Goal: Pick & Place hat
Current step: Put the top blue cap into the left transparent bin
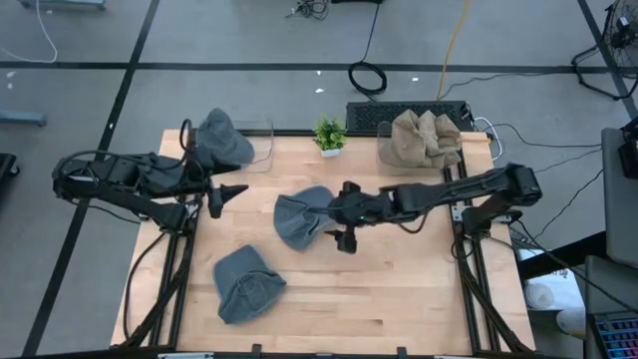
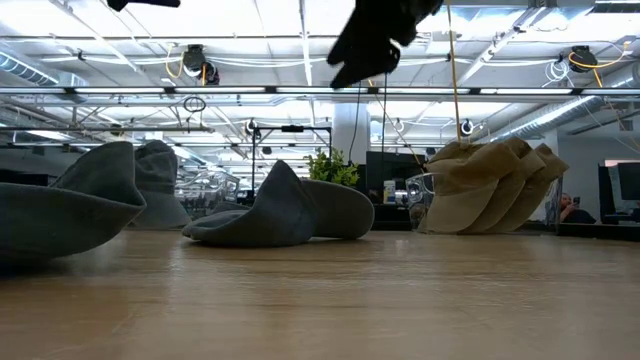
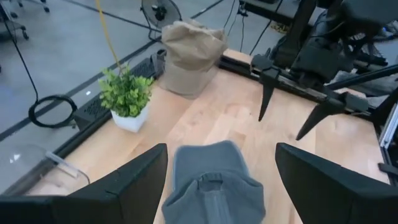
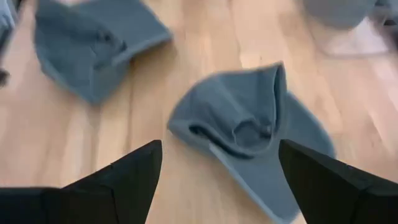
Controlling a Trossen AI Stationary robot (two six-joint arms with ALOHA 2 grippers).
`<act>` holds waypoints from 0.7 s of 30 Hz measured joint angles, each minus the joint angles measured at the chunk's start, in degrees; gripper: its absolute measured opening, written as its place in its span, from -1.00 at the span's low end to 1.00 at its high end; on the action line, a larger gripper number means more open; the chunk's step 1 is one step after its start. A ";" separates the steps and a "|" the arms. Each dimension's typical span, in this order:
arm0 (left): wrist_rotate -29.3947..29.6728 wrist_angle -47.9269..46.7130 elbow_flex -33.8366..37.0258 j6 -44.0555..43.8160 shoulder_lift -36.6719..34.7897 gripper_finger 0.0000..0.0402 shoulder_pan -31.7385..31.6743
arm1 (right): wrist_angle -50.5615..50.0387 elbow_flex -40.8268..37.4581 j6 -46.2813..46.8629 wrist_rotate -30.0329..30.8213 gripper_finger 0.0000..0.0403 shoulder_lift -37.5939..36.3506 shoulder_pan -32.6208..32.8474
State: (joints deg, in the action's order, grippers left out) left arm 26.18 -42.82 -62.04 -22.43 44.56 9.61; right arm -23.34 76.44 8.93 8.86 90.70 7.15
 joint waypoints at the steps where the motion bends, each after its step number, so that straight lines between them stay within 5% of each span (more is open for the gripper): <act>1: -0.42 -0.54 0.00 -0.49 -0.01 0.53 0.00 | -0.44 -0.03 -0.31 -0.06 0.53 0.61 -0.01; 21: -4.16 -0.69 0.00 -0.29 0.00 0.53 0.00 | -2.24 -0.04 -22.84 0.63 0.53 14.21 -1.37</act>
State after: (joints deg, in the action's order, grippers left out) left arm 22.02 -43.51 -62.04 -22.72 44.55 9.61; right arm -25.58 76.40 -13.91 9.49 104.91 5.77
